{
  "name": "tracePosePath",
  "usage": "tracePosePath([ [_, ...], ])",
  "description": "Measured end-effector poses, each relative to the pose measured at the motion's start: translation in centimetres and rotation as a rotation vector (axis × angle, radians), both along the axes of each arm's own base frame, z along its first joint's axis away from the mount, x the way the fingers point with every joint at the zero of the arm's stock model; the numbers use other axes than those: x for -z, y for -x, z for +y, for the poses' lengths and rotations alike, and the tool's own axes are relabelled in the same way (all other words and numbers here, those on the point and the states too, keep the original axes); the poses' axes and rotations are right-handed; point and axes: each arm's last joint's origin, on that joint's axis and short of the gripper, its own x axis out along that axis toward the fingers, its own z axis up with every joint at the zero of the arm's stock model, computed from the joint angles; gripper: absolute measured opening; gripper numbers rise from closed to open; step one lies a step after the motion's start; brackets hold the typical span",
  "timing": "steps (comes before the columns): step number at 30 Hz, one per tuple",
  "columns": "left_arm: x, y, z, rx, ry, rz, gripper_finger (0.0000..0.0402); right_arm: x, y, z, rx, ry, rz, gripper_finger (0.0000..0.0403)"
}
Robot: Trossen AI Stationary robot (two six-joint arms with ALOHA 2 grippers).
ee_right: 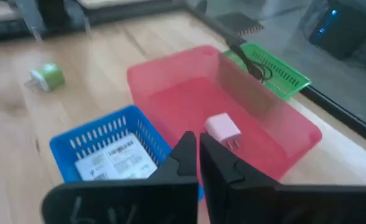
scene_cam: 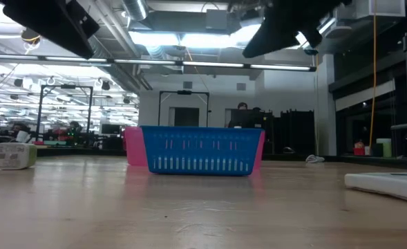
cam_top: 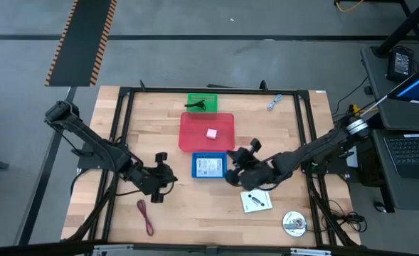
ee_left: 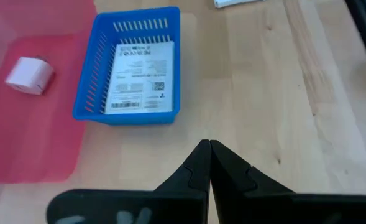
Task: Pick and place items into bin
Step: Put the pink charger cable into the green bin
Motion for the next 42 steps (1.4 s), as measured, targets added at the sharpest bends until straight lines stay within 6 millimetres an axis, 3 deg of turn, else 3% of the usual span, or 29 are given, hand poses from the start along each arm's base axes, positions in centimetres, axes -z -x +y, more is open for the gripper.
tracePosePath([
  [6, 0.1, -0.6, 0.8, 0.028, 0.089, 0.054, 0.0003, 0.8, 2.9, -1.3, -0.114, 0.037, -0.159, 0.0001],
  [11, 0.2, -0.8, 0.2, 0.053, 0.112, 0.127, 0.0002, 1.8, 4.3, -1.9, -0.148, 0.068, -0.229, 0.0004],
  [19, -0.9, -2.8, -2.8, 0.064, 0.001, 0.412, 0.0002, 2.3, 4.5, -2.0, -0.149, 0.068, -0.244, 0.0005],
  [30, 0.5, -4.3, -9.1, 0.114, 0.105, 0.56, 0.0003, 2.3, 4.5, -2.0, -0.151, 0.074, -0.24, 0.0005],
  [38, 1.8, -2.7, -11.4, 0.164, -0.001, 0.667, 0.0011, 2.4, 4.5, -2.0, -0.152, 0.075, -0.236, 0.0005],
  [42, 1.8, -2.1, -12.0, 0.106, 0.011, 0.662, 0.003, 2.4, 4.5, -2.0, -0.155, 0.074, -0.234, 0.0005],
])
